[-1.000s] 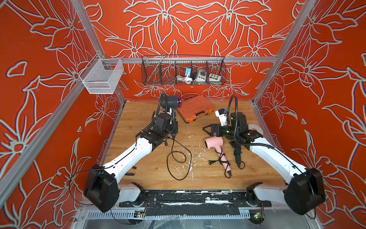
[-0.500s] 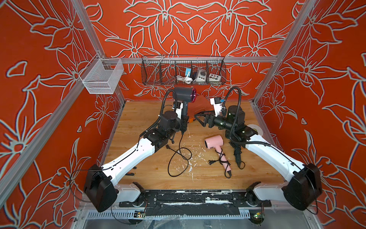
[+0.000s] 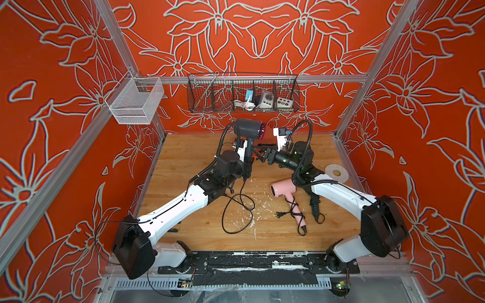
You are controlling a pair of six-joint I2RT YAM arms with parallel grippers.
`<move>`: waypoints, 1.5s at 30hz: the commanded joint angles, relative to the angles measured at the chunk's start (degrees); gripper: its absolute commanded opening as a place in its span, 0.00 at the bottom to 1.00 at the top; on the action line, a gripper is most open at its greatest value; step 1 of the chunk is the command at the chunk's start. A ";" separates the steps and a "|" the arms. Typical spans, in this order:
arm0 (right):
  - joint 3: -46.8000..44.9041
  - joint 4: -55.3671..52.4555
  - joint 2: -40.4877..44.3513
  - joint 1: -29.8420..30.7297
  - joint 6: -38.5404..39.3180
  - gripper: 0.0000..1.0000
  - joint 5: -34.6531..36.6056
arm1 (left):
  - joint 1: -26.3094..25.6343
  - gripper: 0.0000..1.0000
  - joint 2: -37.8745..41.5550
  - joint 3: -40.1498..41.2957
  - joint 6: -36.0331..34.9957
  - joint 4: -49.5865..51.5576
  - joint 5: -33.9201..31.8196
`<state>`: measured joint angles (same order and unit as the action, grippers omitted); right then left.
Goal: Wrap the cord around the hair dryer
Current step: Pick up the hair dryer from the center of the board.
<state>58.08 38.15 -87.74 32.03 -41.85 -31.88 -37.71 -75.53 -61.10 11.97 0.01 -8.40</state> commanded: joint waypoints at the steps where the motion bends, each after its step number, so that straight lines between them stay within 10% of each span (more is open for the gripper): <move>1: -0.95 14.61 -2.94 0.71 -6.17 0.71 -0.92 | -0.69 0.00 0.24 -1.30 -1.25 -5.97 -0.22; 16: -1.85 30.40 -10.11 3.03 -12.35 0.57 -1.91 | -0.87 0.00 -0.01 0.26 -1.39 -6.86 0.39; 32: -0.03 31.55 -11.55 3.04 -13.91 0.11 -4.06 | -0.90 0.00 0.01 1.34 -1.68 -6.52 1.99; 39: 1.79 24.71 -10.52 2.91 -11.04 0.09 -5.39 | -0.87 0.65 0.97 1.17 -2.95 -4.03 1.92; 45: 5.31 16.88 -10.25 1.71 -7.58 0.07 -8.31 | -0.87 0.86 3.66 2.03 -3.90 -1.68 -0.06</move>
<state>60.16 56.88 -99.15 34.28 -51.92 -36.93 -38.35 -74.94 -59.00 9.37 -0.32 -7.77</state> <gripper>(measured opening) 0.351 0.845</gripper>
